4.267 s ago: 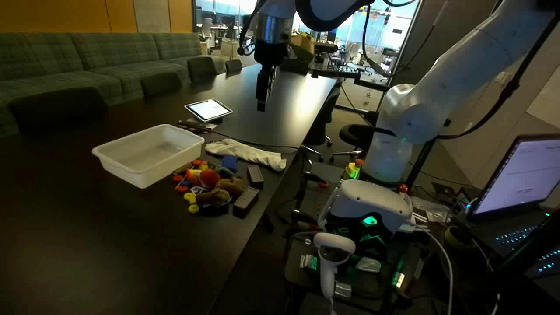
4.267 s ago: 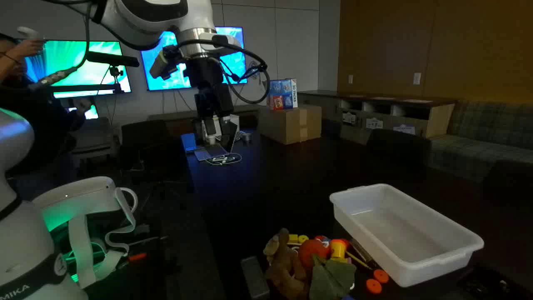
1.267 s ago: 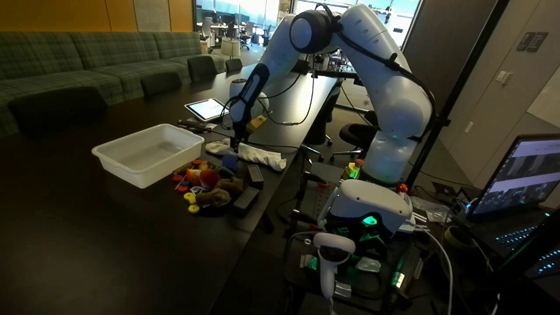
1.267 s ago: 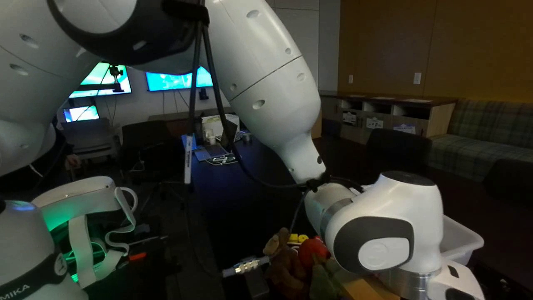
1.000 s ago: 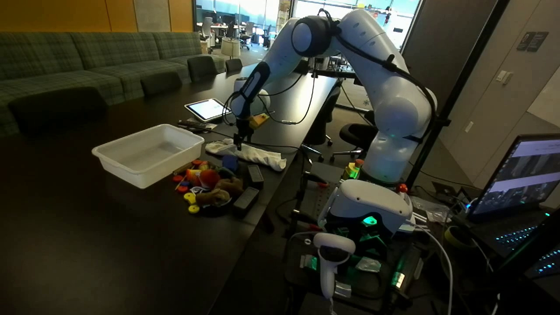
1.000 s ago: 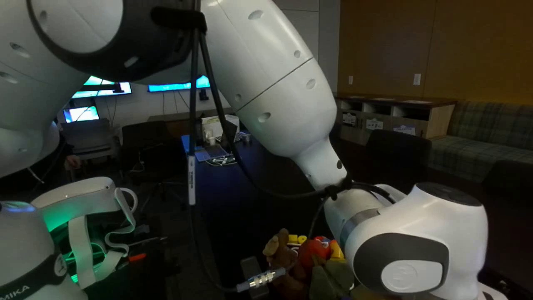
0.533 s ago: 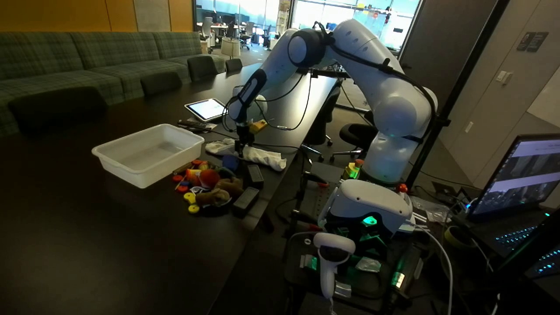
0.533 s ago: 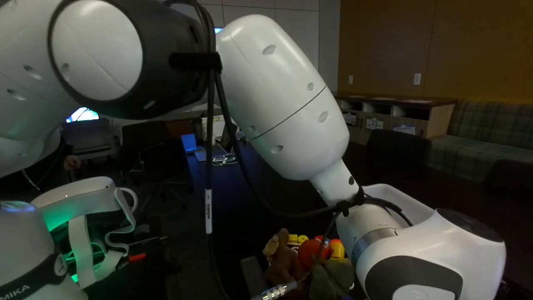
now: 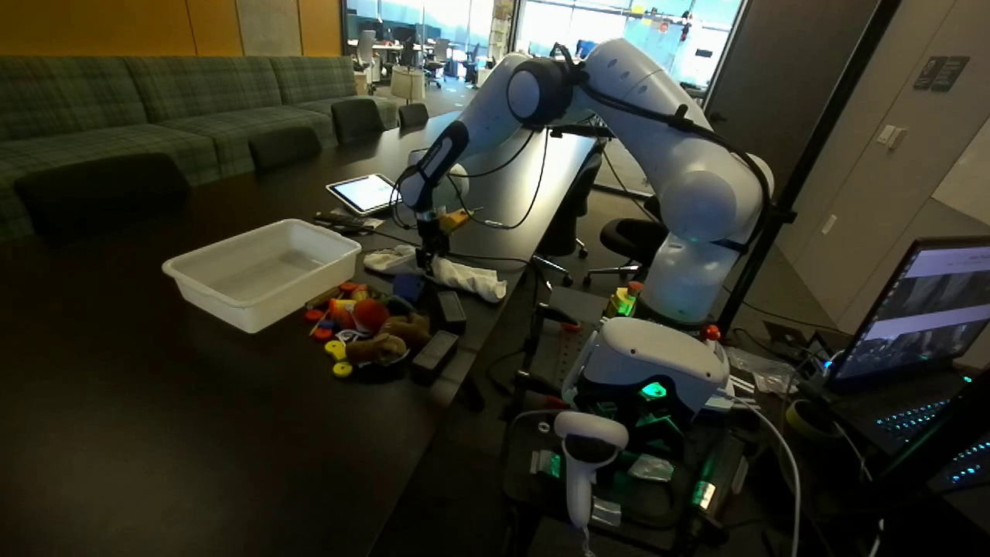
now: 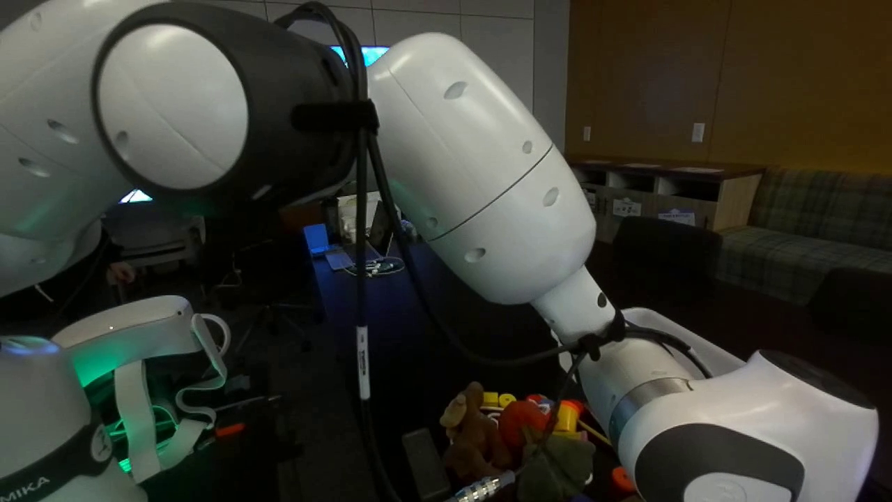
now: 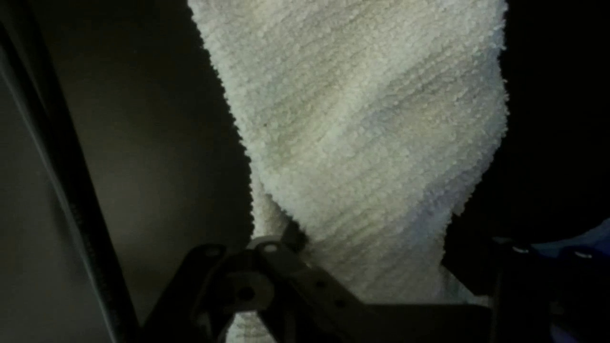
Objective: Use the towel to slide all the objects on the table to the left.
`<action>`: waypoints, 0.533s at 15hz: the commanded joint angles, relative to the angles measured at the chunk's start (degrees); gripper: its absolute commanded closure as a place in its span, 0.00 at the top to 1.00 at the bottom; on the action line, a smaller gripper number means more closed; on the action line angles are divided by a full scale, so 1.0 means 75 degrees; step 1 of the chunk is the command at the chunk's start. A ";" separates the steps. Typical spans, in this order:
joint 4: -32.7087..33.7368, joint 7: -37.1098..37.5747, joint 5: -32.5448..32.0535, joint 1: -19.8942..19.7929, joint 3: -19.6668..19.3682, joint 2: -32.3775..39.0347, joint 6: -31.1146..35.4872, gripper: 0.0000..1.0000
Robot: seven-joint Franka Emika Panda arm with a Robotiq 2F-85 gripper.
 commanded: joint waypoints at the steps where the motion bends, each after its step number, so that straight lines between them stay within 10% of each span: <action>1: -0.0011 -0.0185 0.0095 0.0029 -0.0077 -0.0069 -0.0070 0.41; 5: -0.0397 -0.0354 0.0080 0.0016 -0.0036 -0.0430 -0.0056 0.14; 8: -0.0915 -0.0582 0.0061 -0.0023 -0.0025 -0.0911 0.0006 0.16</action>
